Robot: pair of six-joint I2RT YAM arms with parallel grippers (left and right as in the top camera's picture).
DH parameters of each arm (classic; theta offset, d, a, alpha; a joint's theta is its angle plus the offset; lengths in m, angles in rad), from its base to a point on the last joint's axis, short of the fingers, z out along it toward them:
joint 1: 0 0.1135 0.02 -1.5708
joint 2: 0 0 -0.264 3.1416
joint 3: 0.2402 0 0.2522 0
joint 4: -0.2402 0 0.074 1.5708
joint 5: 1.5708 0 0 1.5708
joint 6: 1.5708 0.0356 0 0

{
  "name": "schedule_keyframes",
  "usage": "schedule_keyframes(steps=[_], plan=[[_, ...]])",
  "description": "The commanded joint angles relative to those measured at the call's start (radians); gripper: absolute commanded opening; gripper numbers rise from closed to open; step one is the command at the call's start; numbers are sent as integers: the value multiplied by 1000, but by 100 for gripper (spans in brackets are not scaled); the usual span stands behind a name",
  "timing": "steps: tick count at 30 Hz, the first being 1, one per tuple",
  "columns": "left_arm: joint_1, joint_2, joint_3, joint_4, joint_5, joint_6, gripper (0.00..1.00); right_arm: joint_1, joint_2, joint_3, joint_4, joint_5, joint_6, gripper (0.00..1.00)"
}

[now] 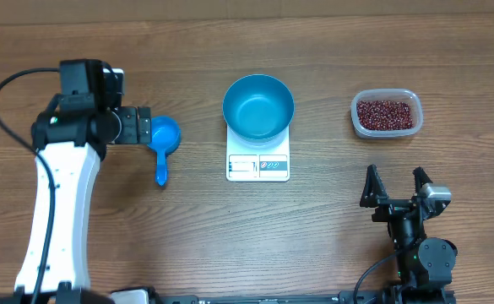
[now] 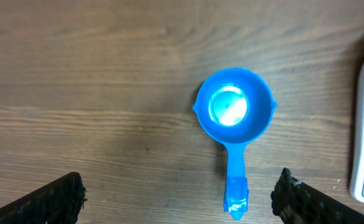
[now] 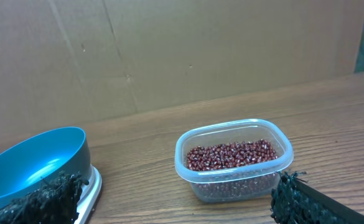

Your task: Scoop item into bowl and weigh 150g on scale

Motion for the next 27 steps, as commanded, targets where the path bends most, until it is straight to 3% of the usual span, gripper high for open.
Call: schedule_keyframes(steps=[1, 27], plan=[[6, 51, 26, -6, 15, 20, 100, 5, -8, -11, 6, -4, 7, 100], [6, 341, 26, 73, 15, 22, 100, 5, -8, -11, 6, -4, 7, 100]])
